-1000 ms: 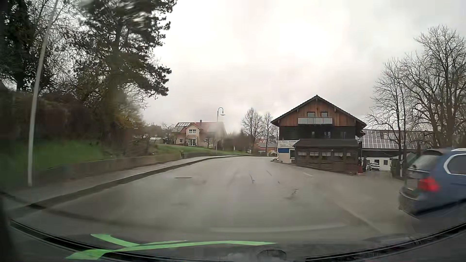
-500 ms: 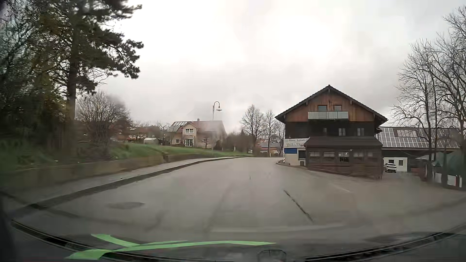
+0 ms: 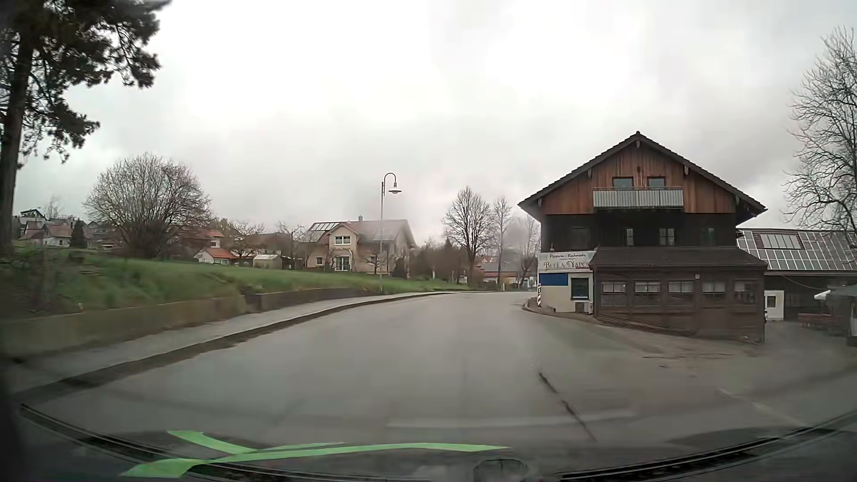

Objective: Follow the waypoints while adhering to traffic rules and regulations

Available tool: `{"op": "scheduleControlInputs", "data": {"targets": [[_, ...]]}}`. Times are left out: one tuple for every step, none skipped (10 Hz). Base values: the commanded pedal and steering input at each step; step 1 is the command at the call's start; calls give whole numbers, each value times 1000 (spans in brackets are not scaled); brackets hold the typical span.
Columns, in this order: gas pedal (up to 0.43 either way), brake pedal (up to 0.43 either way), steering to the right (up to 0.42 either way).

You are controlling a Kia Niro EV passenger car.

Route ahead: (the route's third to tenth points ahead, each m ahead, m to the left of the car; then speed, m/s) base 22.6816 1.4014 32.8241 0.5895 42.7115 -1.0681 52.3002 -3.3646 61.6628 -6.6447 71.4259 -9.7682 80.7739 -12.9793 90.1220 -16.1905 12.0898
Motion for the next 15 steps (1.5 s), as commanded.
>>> {"op": "scheduleControlInputs", "data": {"targets": [[59,0,-5],[59,0,-4],[59,0,-3],[67,0,-1],[79,0,2],[87,0,7],[87,0,11],[79,0,13],[59,0,13],[20,0,13],[20,0,15],[20,0,20],[20,0,24],[28,0,26],[39,0,26]]}}
